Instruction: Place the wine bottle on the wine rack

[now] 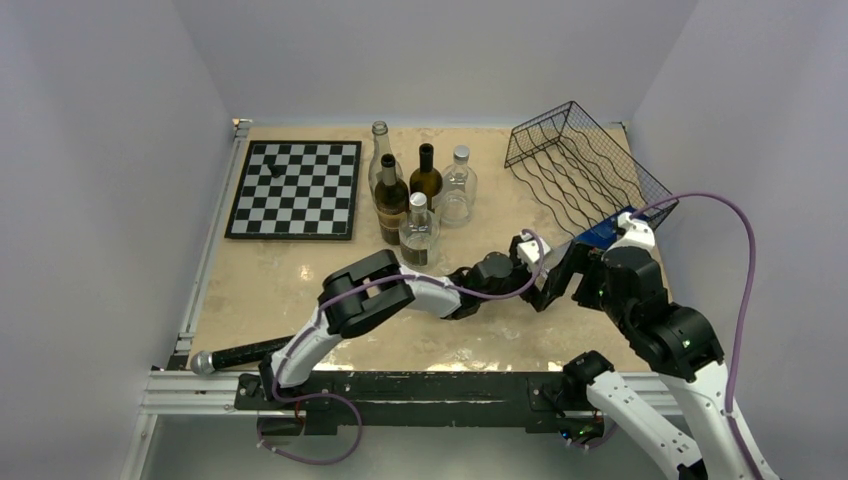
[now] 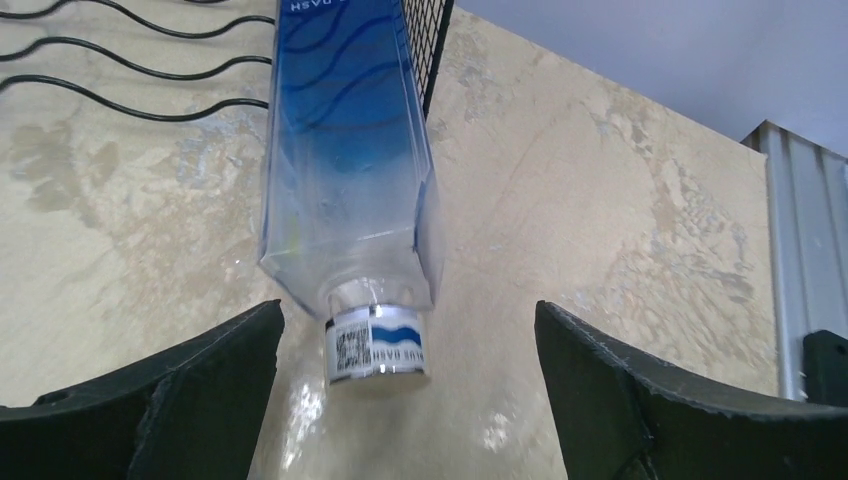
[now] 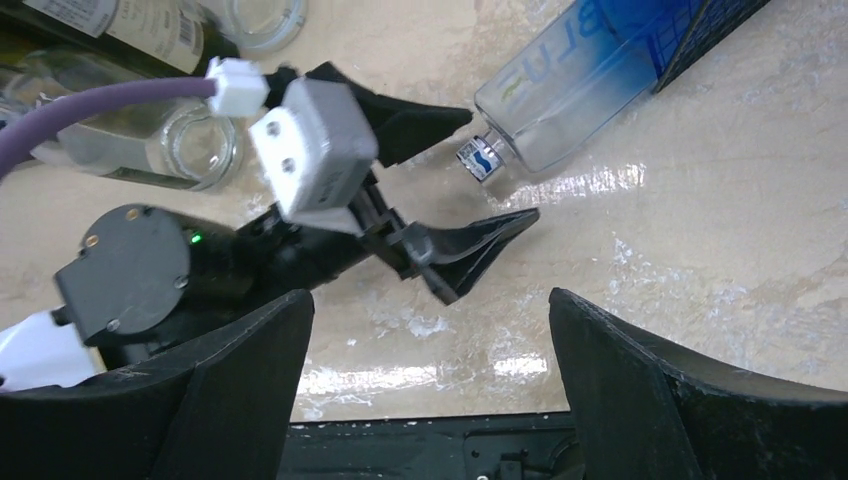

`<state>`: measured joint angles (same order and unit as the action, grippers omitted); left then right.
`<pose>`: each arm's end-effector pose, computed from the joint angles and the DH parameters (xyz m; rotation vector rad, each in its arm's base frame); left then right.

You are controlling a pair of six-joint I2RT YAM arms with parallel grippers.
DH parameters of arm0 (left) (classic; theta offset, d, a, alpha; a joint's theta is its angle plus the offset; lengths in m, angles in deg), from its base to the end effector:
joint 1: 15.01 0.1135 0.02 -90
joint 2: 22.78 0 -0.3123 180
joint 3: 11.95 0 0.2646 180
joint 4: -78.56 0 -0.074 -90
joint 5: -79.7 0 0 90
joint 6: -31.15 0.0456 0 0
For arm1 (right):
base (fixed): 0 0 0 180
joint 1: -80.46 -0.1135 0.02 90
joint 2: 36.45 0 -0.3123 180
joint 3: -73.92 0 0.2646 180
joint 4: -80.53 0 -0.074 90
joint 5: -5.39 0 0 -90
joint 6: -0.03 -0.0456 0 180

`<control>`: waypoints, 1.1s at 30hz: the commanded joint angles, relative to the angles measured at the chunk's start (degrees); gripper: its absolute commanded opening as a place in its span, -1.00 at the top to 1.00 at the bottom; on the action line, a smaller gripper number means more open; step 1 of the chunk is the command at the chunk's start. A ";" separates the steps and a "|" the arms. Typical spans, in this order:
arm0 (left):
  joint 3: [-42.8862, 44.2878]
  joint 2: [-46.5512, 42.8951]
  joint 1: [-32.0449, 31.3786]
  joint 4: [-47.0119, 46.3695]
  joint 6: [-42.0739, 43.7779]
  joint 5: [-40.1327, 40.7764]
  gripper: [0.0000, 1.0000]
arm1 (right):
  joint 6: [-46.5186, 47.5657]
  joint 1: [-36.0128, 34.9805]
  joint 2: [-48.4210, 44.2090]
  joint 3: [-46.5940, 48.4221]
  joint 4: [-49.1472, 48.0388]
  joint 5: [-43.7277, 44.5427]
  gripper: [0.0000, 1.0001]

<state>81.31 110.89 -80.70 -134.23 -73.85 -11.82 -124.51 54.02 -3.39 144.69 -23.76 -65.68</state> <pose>0.2276 -0.5069 0.1520 0.7997 1.6388 -1.0515 0.0602 0.0134 0.3736 0.3330 2.1763 0.2278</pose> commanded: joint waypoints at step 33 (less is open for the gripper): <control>-16.23 -72.44 28.35 66.51 -6.66 19.66 -0.65 | 9.28 0.05 13.46 5.68 -23.14 -26.82 -0.91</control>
<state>60.87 35.03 -58.40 -69.38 -77.88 14.93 -115.24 54.00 8.74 150.00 -43.39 -90.02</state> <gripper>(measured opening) 0.876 0.964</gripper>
